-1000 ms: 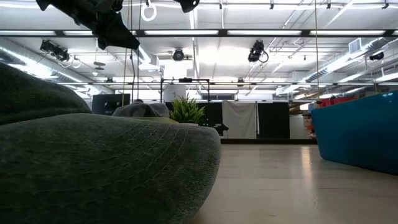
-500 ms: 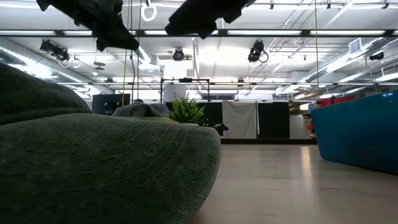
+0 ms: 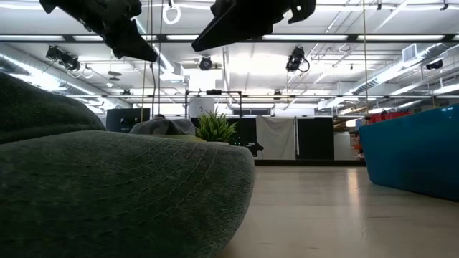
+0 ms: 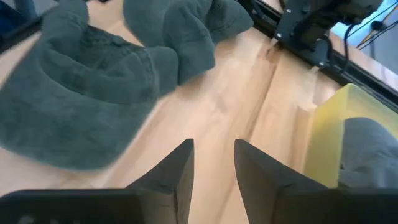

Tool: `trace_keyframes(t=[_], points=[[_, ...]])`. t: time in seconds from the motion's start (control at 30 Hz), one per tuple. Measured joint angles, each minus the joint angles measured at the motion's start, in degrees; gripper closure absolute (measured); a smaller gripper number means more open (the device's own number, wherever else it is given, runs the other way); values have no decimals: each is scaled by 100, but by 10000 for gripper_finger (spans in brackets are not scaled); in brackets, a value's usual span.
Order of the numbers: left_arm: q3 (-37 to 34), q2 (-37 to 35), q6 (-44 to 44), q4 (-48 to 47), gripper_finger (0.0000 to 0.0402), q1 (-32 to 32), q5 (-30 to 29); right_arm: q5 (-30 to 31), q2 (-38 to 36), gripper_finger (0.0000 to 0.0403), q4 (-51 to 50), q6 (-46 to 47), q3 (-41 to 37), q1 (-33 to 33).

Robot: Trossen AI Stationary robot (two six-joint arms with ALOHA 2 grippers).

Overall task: Pick & Place hat
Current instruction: Put the right black cap into the blue bin

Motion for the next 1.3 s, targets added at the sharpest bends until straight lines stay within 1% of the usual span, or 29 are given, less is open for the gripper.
trace_keyframes(t=[0.1,0.17,0.2,0.23,0.3,0.37,0.4,0.5,0.57,0.7,0.83,0.9,0.97,1.07,1.17,1.23,1.3], points=[[-2,5,213,366,309,0,9,0,0,285,-2,-1,0,-75],[2,0,-137,483,317,1,73,1,0,285,-2,147,0,-105],[2,1,-300,451,322,4,264,2,0,285,-2,233,0,-112],[2,4,-356,396,325,9,615,4,0,285,-8,326,0,-112],[2,2,-514,211,329,-27,1556,0,0,285,-43,519,0,-108],[2,8,-960,26,329,-214,2445,0,0,285,-137,798,0,-78],[2,31,-1177,-39,329,-380,2692,0,0,285,-191,964,0,-62],[-2,87,-1354,-169,324,-1149,2741,-1,0,285,-332,1441,0,3],[-2,198,-1384,-118,317,-1730,2546,0,0,285,-365,1690,0,53],[-2,537,-1410,-131,293,-2816,1810,-4,0,285,-374,2026,0,157],[-2,967,-1951,-47,268,-3826,1390,-2,0,285,-372,2234,0,249],[-2,1218,-2282,-51,260,-4315,894,-2,0,285,-372,2274,0,284],[-2,1518,-2496,24,256,-4758,244,-1,0,285,-367,2306,0,305],[-2,2072,-2730,177,255,-5290,-540,0,0,285,-356,2313,0,318],[-2,2665,-3224,473,255,-5644,-1102,0,0,285,-361,2316,0,321],[-2,3033,-3598,770,255,-5807,-1280,0,0,285,-356,2394,0,321],[-2,3365,-3723,1050,256,-5961,-1307,0,0,285,-334,2488,0,321]])
